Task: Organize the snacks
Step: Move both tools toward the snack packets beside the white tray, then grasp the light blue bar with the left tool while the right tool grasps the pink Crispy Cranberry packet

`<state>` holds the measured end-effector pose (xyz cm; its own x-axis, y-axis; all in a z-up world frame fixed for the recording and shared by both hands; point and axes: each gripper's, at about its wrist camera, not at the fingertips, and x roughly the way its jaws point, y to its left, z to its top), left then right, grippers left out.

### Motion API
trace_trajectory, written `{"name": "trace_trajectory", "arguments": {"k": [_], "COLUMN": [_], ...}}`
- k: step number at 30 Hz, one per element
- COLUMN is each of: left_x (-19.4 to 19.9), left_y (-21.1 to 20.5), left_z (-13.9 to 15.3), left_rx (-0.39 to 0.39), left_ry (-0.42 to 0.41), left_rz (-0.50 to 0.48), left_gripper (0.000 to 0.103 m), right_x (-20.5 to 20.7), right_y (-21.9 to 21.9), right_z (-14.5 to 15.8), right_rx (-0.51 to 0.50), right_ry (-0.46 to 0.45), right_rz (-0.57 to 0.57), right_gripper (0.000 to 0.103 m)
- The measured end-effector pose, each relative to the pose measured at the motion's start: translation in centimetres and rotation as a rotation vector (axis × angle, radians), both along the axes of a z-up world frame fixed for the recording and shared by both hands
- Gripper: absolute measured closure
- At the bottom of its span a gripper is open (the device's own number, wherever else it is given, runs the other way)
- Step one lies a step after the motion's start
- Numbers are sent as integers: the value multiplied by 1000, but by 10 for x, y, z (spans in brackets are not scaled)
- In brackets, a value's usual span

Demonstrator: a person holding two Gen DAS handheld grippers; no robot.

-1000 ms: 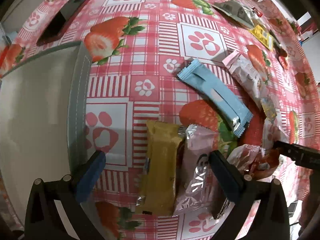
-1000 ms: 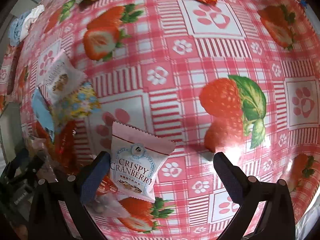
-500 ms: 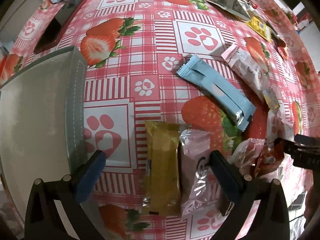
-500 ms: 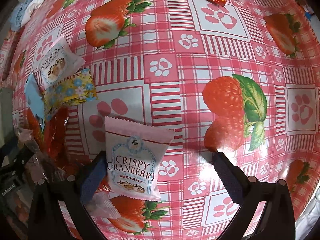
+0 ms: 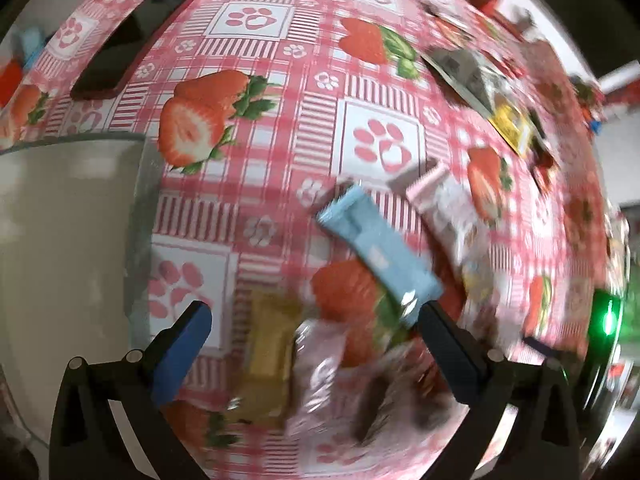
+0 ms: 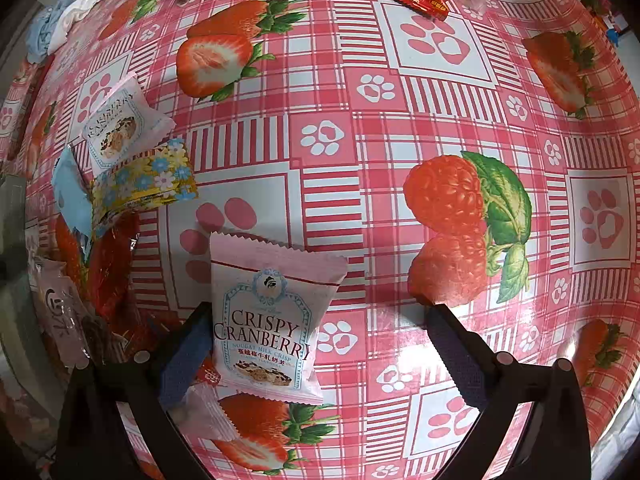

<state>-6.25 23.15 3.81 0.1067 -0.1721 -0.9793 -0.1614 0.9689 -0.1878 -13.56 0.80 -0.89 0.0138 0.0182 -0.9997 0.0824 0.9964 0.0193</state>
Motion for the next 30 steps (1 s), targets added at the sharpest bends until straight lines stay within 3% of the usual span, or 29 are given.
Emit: {"name": "trace_trajectory", "arguments": {"k": [5, 13, 19, 26, 30], "left_x": [26, 38, 29, 28, 43], "left_y": [-18, -47, -64, -63, -53], "left_z": [-12, -37, -42, -44, -48], "left_rx": [-28, 83, 183, 179, 154], "left_ry": [47, 136, 126, 124, 217], "left_rz": [111, 90, 60, 68, 62], "left_gripper": [0, 0, 0, 0, 0], "right_x": [-1, -2, -2, 1, 4], "right_y": [-1, -1, 0, 0, -1], "right_z": [-1, 1, 1, 0, -1], "right_rx": [-1, -1, -1, 1, 4], "right_ry": [-2, -7, -5, 29, 54], "right_rz": [0, -3, -5, 0, 1], "right_gripper": [0, 0, 0, 0, 0]}}
